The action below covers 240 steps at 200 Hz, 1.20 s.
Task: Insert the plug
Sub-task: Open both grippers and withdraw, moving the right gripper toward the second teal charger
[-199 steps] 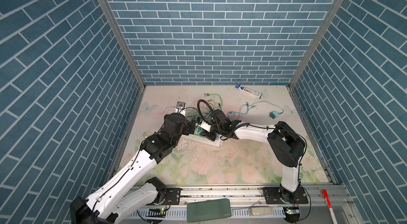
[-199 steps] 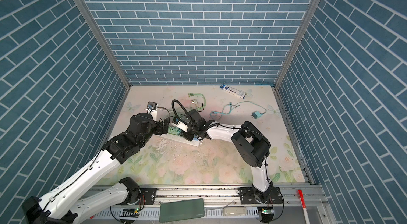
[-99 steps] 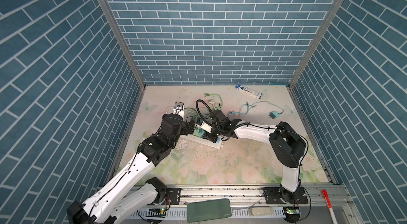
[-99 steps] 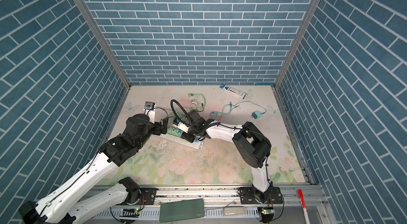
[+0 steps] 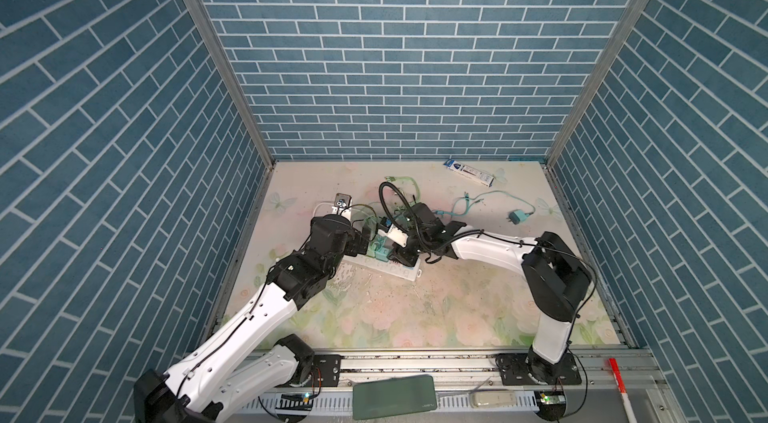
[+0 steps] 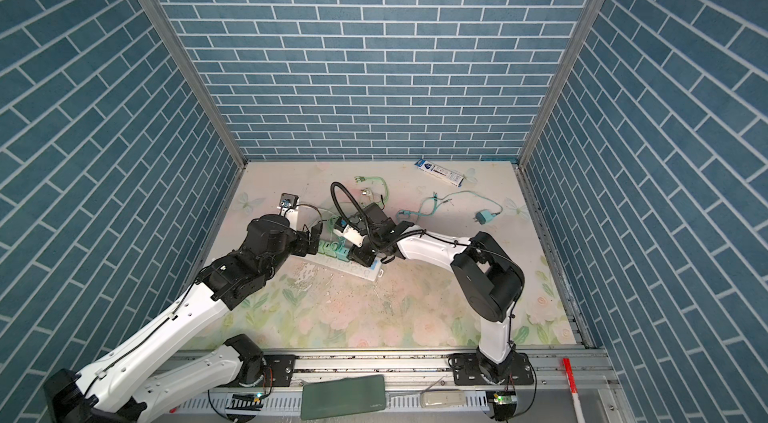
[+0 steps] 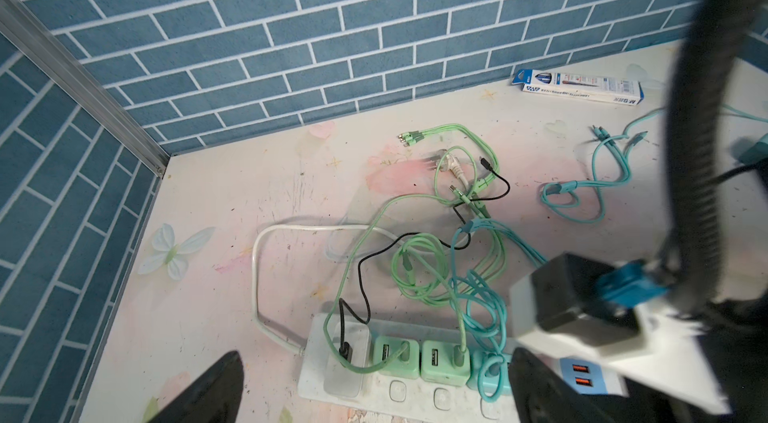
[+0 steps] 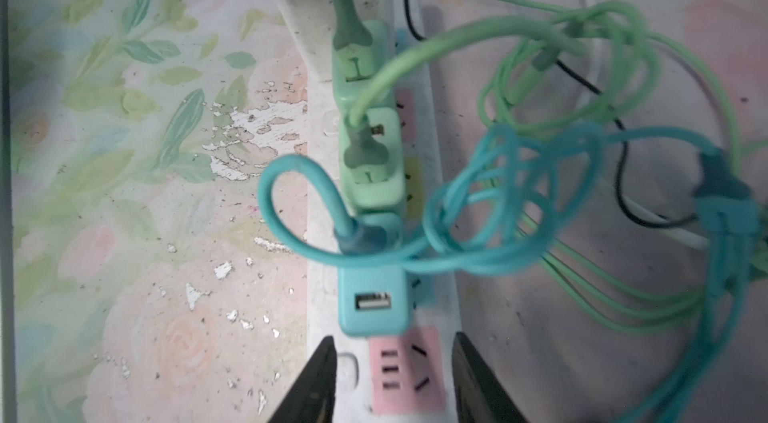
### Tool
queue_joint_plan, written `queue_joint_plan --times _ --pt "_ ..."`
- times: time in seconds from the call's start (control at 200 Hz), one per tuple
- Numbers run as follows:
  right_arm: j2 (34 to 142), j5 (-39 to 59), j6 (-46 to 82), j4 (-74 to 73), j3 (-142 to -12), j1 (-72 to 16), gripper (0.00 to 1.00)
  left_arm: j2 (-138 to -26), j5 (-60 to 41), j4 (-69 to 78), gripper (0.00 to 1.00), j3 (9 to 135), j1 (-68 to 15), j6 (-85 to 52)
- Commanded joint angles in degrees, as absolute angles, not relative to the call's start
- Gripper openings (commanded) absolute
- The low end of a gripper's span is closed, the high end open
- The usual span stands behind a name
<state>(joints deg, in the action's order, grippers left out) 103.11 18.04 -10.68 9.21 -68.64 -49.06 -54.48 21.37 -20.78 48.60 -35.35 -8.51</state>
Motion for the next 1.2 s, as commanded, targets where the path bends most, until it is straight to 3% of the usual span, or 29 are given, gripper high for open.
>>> queue_joint_plan --times 0.0,0.215,0.5,0.635,0.79,0.855,1.195 --pt "96.02 20.35 -7.60 7.62 -62.62 -45.85 0.46 -55.98 21.62 -21.02 1.00 50.82 -34.98 -8.17" --pt "83.08 20.58 -1.62 5.62 -51.73 -37.32 0.46 -59.57 20.62 -20.72 1.00 53.57 -34.98 -8.91" --pt "75.80 3.73 22.45 11.55 -50.08 -17.83 0.50 -75.32 16.34 -22.11 1.00 63.94 -35.33 -8.15" --pt "79.65 -3.48 29.88 19.09 -55.02 -7.65 0.50 -82.04 15.72 -21.02 1.00 67.97 -35.67 -6.76" --pt "89.46 -1.77 33.20 21.78 -62.41 2.04 0.51 -86.27 16.27 -21.42 1.00 70.93 -35.68 -7.25" --pt "93.27 -2.05 33.31 22.36 -65.51 3.26 0.55 -86.88 17.09 -20.57 0.99 70.58 -35.68 -7.09" --pt "108.12 -4.93 35.41 26.64 -80.67 5.53 0.55 -85.91 16.80 -19.51 1.00 69.16 -35.65 -6.21"
